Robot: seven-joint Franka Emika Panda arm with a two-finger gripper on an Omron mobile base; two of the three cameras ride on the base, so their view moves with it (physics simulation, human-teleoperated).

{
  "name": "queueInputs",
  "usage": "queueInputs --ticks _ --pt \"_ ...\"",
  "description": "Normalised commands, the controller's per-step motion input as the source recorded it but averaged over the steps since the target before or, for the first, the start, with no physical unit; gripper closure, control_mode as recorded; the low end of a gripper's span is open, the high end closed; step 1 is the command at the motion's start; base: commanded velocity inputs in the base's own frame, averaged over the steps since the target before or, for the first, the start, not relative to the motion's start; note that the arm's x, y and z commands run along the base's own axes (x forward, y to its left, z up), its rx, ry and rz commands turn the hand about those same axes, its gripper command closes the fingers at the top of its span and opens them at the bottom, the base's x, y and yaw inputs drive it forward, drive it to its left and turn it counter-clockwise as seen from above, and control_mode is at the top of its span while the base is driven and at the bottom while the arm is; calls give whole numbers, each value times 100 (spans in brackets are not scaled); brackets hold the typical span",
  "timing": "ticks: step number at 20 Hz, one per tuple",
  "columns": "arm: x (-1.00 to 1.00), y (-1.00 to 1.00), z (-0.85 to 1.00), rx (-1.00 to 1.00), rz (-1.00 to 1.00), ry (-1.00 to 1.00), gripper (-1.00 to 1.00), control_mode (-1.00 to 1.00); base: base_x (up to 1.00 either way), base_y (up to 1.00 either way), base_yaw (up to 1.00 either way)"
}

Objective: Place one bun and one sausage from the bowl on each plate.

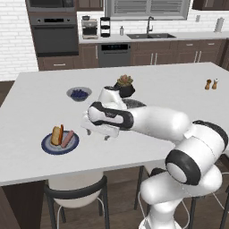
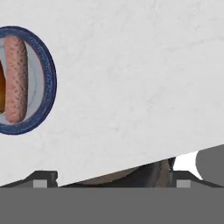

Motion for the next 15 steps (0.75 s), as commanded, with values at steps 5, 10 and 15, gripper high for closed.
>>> queueInputs --ticks 5,10,15 --pt "-96 -50 74 12 0 -9 -100 -100 0 0 0" --pt "-86 -56 100 4 0 -17 -100 -100 0 0 0" --pt "-74 -55 100 0 0 -26 -100 -100 0 0 0"
